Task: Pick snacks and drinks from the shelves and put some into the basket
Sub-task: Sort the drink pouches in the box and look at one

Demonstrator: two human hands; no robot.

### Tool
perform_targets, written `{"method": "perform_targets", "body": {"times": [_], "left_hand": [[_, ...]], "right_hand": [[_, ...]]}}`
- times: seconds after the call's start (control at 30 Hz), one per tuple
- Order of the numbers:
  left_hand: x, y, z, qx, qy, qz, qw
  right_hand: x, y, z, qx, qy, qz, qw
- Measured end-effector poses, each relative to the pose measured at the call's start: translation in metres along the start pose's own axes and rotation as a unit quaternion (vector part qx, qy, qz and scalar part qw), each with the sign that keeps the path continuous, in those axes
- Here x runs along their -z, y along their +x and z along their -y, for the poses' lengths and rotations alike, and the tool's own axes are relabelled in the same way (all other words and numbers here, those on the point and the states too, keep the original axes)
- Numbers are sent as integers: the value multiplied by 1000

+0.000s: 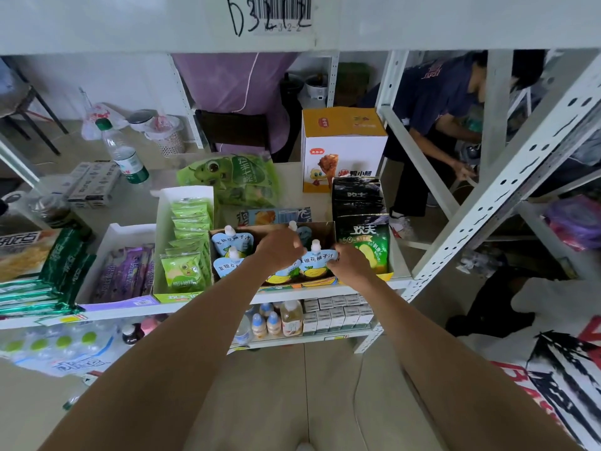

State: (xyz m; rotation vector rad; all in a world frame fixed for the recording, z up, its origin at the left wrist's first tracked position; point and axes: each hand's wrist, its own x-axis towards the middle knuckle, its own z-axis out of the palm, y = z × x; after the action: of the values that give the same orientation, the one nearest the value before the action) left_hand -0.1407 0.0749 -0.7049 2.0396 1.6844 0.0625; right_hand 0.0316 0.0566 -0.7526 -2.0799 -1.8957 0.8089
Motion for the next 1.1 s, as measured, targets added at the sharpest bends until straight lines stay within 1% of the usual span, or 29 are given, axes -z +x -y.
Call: {"method": "perform_targets", "body": {"times": [0.07,0.1,0.13,0.17,0.23,0.27,0.3,0.33,0.37,0.4,0.43,0.47,0.53,0.6,0.67,0.73,0.87,0.97,1.1], "left_hand": [[6,-8,3,10,-97,-50,994],[10,-13,6,10,-148,-84,985],[13,-18,10,8,-187,-126,974],[16,-24,15,6,-203,-172,964],[19,-38,25,20,-209,-262,942],[18,-45,31,38,-206,-295,932],[16,-51,36,51,-195,-318,926],[11,-55,42,62,-179,-326,926],[4,-59,47,67,-161,-323,930],[-3,-61,50,66,-144,-312,937],[-10,-63,53,57,-130,-296,944],[-17,-64,55,46,-120,-272,954],[-27,-66,53,27,-99,-223,969],[-33,-67,50,27,-73,-203,976],[-35,-67,47,51,-57,-198,977],[-36,-66,45,60,-45,-202,976],[-37,-62,45,61,-58,-223,971],[-34,-62,48,30,-96,-253,962],[-26,-71,55,-26,-179,-312,933]], "right_hand": [[1,-2,-2,2,12,-17,1000],[2,-4,-2,5,21,-32,999],[4,-7,-2,10,36,-56,998],[5,-11,-1,16,60,-91,994],[7,-21,7,37,125,-183,974],[9,-27,14,54,145,-229,961],[9,-31,23,80,146,-266,950],[8,-35,32,115,136,-287,941],[4,-36,40,158,125,-290,936],[0,-38,47,200,114,-273,934],[-6,-38,54,230,100,-239,938],[-12,-39,60,243,85,-194,947],[-24,-38,67,238,53,-115,963],[-34,-36,72,219,34,-76,972],[-41,-35,75,193,33,-63,979],[-43,-33,76,171,23,-69,983],[-42,-29,75,168,18,-57,984],[-35,-33,74,184,45,-56,980],[-17,-39,79,210,102,-65,970]]}}
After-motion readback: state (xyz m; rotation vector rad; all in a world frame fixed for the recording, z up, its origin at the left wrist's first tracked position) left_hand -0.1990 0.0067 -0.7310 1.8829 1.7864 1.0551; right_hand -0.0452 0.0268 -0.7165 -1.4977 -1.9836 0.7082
